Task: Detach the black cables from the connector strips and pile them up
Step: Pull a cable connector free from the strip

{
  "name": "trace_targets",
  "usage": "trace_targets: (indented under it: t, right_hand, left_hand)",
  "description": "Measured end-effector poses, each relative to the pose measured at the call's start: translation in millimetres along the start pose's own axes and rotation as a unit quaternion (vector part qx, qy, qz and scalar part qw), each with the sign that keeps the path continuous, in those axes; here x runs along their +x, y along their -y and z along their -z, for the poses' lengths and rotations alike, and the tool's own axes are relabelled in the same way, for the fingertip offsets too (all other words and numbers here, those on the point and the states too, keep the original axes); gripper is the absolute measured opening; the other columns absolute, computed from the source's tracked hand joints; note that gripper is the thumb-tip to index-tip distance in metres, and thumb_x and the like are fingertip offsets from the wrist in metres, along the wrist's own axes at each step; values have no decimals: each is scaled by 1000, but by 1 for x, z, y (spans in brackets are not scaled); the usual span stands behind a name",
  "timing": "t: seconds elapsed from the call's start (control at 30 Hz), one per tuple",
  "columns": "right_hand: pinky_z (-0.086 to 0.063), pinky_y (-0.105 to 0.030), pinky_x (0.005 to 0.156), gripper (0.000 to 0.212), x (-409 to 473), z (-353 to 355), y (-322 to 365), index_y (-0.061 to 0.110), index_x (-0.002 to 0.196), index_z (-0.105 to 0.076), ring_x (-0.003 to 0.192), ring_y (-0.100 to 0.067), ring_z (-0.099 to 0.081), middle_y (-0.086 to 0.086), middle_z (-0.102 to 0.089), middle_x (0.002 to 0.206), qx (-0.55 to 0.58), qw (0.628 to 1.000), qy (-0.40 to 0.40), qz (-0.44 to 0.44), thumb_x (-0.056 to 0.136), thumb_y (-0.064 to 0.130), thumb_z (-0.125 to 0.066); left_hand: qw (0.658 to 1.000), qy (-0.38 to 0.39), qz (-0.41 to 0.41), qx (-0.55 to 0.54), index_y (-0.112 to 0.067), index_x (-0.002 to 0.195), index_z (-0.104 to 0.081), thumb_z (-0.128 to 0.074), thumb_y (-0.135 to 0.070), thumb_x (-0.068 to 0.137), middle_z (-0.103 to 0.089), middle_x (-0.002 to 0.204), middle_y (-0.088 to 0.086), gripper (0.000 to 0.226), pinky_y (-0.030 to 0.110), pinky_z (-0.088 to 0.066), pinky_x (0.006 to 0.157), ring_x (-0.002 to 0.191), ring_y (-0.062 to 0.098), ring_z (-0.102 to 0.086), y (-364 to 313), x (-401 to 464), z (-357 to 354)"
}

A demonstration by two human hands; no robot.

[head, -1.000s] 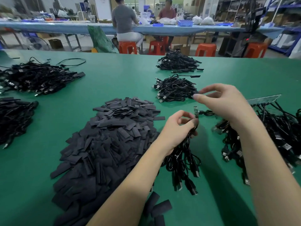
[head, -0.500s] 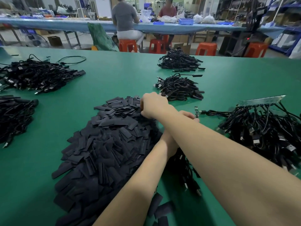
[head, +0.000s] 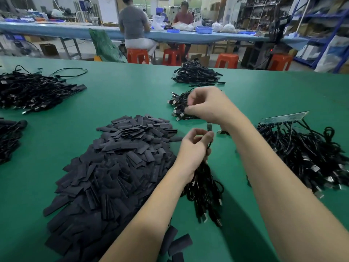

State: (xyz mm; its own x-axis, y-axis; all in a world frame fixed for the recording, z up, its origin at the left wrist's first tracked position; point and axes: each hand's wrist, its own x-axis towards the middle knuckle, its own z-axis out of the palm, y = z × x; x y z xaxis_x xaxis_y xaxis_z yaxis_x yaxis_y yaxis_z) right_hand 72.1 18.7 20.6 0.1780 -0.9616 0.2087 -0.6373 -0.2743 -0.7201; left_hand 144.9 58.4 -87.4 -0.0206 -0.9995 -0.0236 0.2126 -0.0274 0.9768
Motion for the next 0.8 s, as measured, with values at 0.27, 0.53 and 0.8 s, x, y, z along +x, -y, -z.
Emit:
trace_targets:
  t: [0.27, 0.53, 0.8]
  right_hand:
    - [-50, -16, 53, 24, -61, 14, -76, 14, 83, -58, 54, -7, -59, -3, -61, 70, 460, 877, -53, -129, 78, 6, -80]
    - [-56, -15, 65, 17, -67, -6, -108, 25, 82, -81, 81, -9, -73, 5, -75, 90, 650, 747, -77, -119, 74, 10, -78]
    - [-55, -14, 70, 18, -72, -9, -107, 21, 78, -82, 79, -6, -72, 2, -77, 86, 621, 773, -79, -104, 67, 8, -80]
  left_hand:
    - [999, 27, 21, 2, -21, 88, -59, -64, -18, 95, -62, 71, -7, 9, 20, -32, 48, 48, 9, -45, -4, -2, 3]
    - [996, 73, 54, 13, -18, 93, -66, -65, -19, 96, -66, 76, -6, 4, 18, -38, 51, 49, 10, -47, -11, -3, 9]
    - [984, 143, 44, 99, -16, 89, -71, -71, -19, 93, -70, 79, -2, 4, 15, -38, 44, 50, 10, -49, -24, -1, 22]
